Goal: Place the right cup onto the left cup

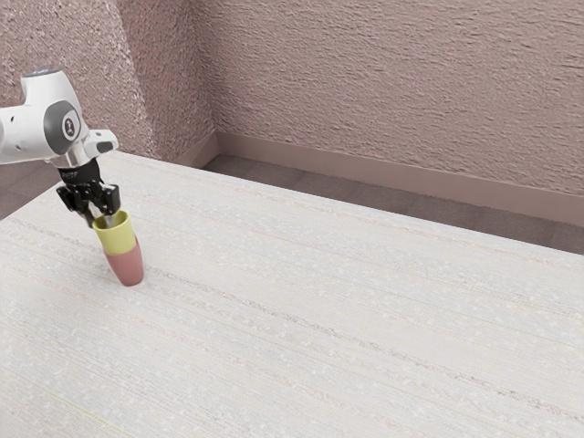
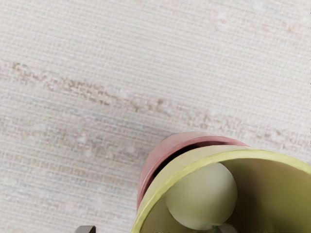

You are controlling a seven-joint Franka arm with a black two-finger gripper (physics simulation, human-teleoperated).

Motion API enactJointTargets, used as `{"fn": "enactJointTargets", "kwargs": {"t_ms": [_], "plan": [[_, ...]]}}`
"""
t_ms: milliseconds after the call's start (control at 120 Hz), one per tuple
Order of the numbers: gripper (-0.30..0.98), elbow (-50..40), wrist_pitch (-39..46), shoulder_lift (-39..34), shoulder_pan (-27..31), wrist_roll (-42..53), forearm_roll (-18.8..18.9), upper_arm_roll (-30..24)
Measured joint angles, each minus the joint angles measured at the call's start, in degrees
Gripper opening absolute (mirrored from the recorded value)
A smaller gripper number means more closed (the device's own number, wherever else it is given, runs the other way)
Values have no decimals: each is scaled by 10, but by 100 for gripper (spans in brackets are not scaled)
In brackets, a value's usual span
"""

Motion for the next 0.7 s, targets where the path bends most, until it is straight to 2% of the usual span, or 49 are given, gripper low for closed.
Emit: {"fn": "enactJointTargets", "kwargs": {"t_ms": [117,258,583,700], "plan": [[49,0,0,-6,0,3,-2,0],[58,-4,-4,-36,6,7,0,0],[66,-20,-42,-101,-3,16,3,-20],[67,-22,-58,-114,-32,18,5,-32]]}}
